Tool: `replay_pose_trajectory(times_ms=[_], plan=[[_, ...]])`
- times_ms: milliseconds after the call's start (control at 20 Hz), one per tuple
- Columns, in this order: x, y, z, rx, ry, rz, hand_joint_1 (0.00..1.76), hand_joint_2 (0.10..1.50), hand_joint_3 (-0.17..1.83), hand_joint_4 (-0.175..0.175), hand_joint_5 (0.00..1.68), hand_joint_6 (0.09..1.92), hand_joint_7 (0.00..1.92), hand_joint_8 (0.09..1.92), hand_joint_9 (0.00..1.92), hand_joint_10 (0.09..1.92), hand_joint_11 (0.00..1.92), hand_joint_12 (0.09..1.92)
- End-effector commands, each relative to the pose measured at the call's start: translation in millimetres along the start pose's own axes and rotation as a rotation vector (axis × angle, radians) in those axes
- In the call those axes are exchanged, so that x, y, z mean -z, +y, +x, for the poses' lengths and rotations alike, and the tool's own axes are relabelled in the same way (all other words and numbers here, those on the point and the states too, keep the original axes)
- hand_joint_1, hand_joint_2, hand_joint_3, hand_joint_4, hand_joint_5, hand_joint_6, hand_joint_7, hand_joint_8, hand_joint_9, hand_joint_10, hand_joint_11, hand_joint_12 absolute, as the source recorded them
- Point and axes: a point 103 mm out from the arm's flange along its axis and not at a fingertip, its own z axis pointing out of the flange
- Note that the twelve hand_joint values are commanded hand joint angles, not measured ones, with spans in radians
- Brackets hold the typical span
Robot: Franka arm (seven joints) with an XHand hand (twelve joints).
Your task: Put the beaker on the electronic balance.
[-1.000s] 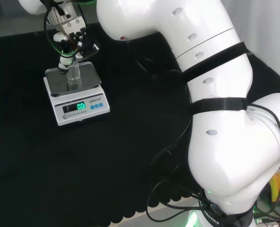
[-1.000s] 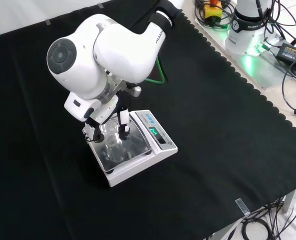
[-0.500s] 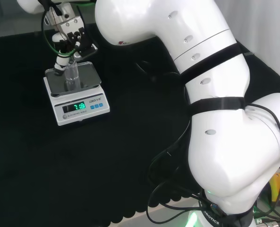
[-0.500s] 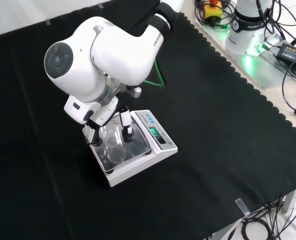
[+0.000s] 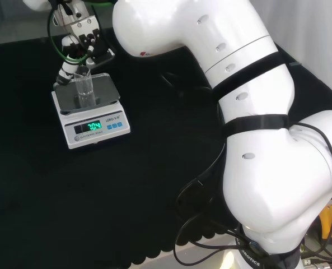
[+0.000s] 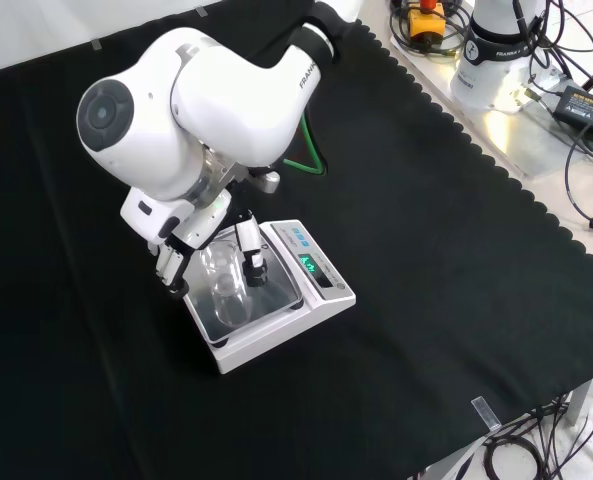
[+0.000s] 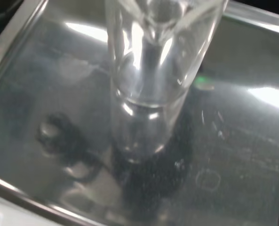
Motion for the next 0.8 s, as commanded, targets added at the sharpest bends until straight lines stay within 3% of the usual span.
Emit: replay_pose_trajectory(times_ms=[50,350,800], plan=[[18.7,-23.0,-14.7,-0.06,0.03,-0.142,0.56,0.66,0.3,-0.065,0.31,0.81,0.55,0.87,1.02,0.09,0.84,1.09],[32.7,-61.0,-35.1,-0.11,0.024,-0.184,0.61,0.69,0.28,-0.081,0.33,0.78,0.55,0.87,1.08,0.09,0.98,0.98],[27.9,-125.8,-61.2,-0.181,0.039,-0.217,0.66,0.71,0.28,-0.094,0.34,0.79,0.57,0.87,1.13,0.09,1.11,0.89]])
